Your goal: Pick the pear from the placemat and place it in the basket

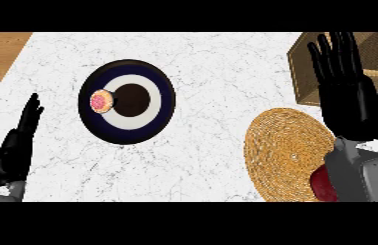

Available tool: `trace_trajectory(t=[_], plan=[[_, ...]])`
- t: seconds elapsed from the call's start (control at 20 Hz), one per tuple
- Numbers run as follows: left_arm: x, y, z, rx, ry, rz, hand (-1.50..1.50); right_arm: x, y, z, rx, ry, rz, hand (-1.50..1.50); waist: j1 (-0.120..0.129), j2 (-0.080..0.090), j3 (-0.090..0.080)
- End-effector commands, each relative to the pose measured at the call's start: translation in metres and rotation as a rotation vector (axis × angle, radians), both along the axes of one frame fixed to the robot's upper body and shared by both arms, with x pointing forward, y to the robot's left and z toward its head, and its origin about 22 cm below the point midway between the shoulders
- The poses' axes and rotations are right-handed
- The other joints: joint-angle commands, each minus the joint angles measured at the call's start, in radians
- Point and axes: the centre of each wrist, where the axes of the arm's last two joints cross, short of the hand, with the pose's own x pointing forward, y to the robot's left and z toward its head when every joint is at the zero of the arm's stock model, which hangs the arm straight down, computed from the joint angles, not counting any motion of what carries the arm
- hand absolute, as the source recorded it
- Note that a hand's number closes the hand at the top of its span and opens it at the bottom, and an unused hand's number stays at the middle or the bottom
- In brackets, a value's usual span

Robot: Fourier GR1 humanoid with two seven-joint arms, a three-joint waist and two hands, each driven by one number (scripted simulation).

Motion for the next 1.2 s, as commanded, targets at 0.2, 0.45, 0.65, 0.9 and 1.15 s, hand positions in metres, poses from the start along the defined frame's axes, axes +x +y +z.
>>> trace_trajectory(t=[0.2,0.45,0.65,0.9,1.15], plan=[[0.012,-0.011,0.015,-0.197,-0.025,0.058,0.0,-0.079,-0.133,-0.092,-0.011,0.366,-0.566,1.5,-0.125,-0.018,0.042],[0.032,-0.044,0.036,-0.308,0.046,-0.056,0.0,-0.103,-0.145,-0.117,-0.002,0.159,-0.837,-1.5,-0.052,-0.016,0.037],[0.041,-0.056,0.032,-0.316,0.031,-0.057,0.0,-0.097,-0.143,-0.122,-0.024,0.356,-1.143,-1.5,-0.038,-0.01,0.031],[0.035,-0.051,0.027,-0.311,0.051,-0.054,0.0,-0.14,-0.182,-0.093,-0.179,0.557,-1.27,-1.5,-0.038,-0.018,0.029],[0.041,-0.042,0.041,-0.299,0.046,-0.049,0.0,-0.178,-0.198,-0.075,-0.44,0.929,-0.891,-1.5,-0.048,-0.017,0.027]])
